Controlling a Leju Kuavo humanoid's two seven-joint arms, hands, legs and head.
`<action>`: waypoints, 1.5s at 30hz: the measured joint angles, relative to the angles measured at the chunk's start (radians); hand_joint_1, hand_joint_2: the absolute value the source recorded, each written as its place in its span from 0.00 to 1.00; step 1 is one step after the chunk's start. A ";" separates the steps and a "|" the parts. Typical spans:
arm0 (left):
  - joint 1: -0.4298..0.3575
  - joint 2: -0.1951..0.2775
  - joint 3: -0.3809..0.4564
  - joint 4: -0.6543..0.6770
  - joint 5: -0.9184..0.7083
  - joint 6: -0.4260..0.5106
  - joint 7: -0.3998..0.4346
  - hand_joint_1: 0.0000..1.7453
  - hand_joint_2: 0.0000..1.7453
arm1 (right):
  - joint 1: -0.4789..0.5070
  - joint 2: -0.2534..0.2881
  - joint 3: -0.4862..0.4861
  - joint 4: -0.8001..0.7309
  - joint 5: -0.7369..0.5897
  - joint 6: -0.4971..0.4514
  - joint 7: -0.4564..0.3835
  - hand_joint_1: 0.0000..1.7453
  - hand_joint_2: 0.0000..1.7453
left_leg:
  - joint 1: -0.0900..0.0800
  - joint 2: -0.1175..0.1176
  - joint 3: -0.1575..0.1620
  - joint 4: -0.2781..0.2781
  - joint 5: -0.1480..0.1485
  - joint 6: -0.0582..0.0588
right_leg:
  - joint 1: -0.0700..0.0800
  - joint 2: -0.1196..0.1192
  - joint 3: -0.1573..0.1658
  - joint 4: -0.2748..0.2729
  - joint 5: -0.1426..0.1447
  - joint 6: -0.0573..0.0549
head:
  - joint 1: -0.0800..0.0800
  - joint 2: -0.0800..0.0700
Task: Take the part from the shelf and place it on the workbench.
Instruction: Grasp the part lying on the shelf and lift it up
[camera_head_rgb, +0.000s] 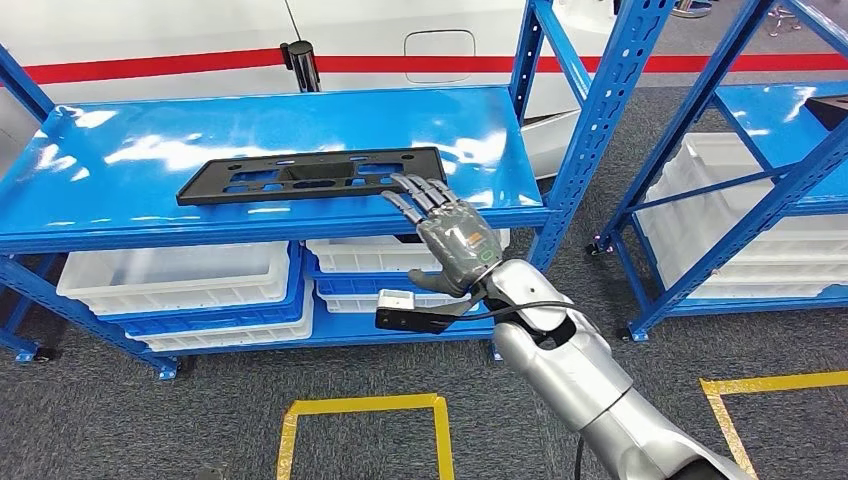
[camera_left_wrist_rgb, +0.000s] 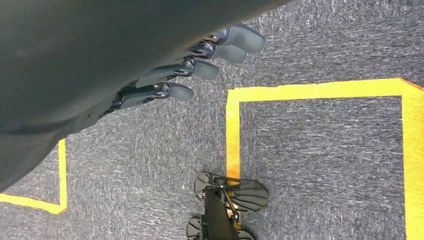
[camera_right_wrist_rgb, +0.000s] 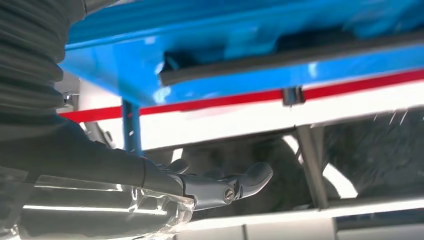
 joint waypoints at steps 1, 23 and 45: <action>0.000 0.000 0.000 0.000 0.000 0.000 0.001 0.00 0.00 | -0.007 0.008 0.008 0.018 -0.001 0.001 0.002 0.00 1.00 | 0.000 0.000 0.000 0.000 0.000 0.000 | 0.000 0.000 0.000 0.000 0.000 0.000 | 0.000 0.000; -0.001 0.004 -0.001 0.001 -0.003 -0.011 0.013 0.00 0.00 | -0.099 0.066 0.079 0.193 -0.024 0.014 0.046 0.00 1.00 | -0.003 -0.001 -0.004 0.007 -0.004 0.006 | -0.007 0.000 0.001 -0.002 0.001 0.002 | 0.000 0.000; -0.006 0.009 0.000 0.001 -0.009 0.004 0.020 0.00 0.00 | -0.120 0.048 0.088 0.243 -0.019 -0.019 0.055 0.00 1.00 | 0.012 -0.004 0.007 0.075 -0.075 -0.024 | -0.005 0.005 -0.053 -0.002 0.055 -0.030 | 0.003 0.000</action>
